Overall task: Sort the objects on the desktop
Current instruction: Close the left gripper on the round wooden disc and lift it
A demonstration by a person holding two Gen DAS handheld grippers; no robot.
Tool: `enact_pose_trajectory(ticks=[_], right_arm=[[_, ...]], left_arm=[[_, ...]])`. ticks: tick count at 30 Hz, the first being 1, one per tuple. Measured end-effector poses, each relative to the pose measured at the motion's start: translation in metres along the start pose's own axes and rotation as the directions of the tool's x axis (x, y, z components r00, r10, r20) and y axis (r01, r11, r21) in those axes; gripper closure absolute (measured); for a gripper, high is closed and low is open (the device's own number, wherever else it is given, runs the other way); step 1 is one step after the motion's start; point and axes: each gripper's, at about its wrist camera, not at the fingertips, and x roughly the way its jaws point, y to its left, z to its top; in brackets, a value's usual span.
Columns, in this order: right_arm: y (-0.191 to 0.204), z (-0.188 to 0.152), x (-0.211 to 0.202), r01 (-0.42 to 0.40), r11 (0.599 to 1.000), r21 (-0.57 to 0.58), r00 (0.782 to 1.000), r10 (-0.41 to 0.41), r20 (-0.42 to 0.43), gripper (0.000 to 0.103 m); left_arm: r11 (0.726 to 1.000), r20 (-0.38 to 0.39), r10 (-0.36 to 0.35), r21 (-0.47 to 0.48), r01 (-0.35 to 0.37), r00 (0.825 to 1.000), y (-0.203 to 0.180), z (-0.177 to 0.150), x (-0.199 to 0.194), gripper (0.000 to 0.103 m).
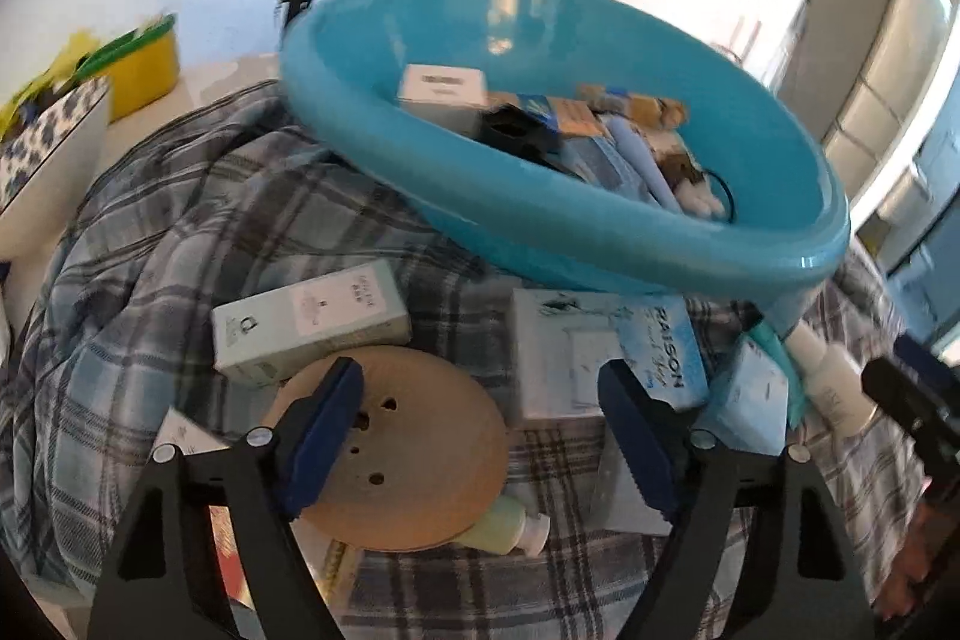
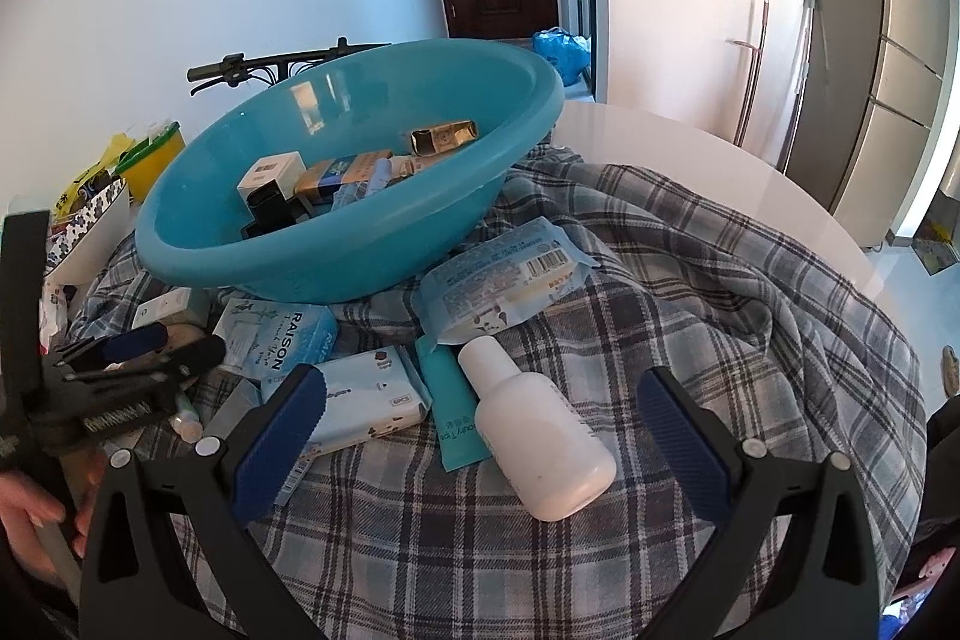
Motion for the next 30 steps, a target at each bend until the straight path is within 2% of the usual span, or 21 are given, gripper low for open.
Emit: enact_pose_trajectory(ticks=[2,4,6,9,11,18,22,30], right_arm=[[0.0,0.0,0.0,-0.003,1.0,0.002,1.0,0.003,-0.001,0.0],[0.002,-0.001,0.001,-0.001,1.0,-0.004,1.0,0.001,-0.004,0.0],[0.003,-0.001,0.002,0.001,1.0,-0.011,1.0,-0.001,-0.008,0.0],[0.003,-0.002,0.001,0.002,1.0,-0.013,1.0,-0.002,-0.008,0.0],[0.002,-0.002,0.0,0.005,1.0,-0.013,1.0,-0.005,-0.007,0.0],[-0.005,-0.005,-0.009,0.047,0.998,-0.031,0.999,-0.047,0.002,0.0],[-0.004,-0.006,-0.013,0.014,1.0,-0.02,1.0,-0.014,0.009,0.0],[-0.003,-0.008,-0.012,0.015,1.0,-0.02,1.0,-0.015,0.007,0.0]], left_arm=[[0.998,0.025,0.067,-0.003,-0.067,0.997,0.005,0.0,-0.004,0.019],[0.987,0.034,0.161,0.019,-0.162,0.986,0.005,0.0,-0.004,0.017],[0.981,0.016,0.191,0.034,-0.191,0.981,0.005,-0.001,0.0,0.017],[0.987,-0.075,0.155,0.056,-0.151,0.985,0.007,-0.007,0.013,0.014],[0.986,-0.101,0.159,0.063,-0.153,0.982,0.008,-0.01,0.017,0.014],[0.995,-0.115,0.098,-0.02,-0.101,0.988,0.029,-0.01,0.017,0.01],[0.997,-0.101,0.054,-0.05,-0.059,0.993,0.036,-0.009,0.014,0.01],[0.998,-0.078,0.062,-0.029,-0.064,0.995,0.031,-0.012,0.008,0.018]])
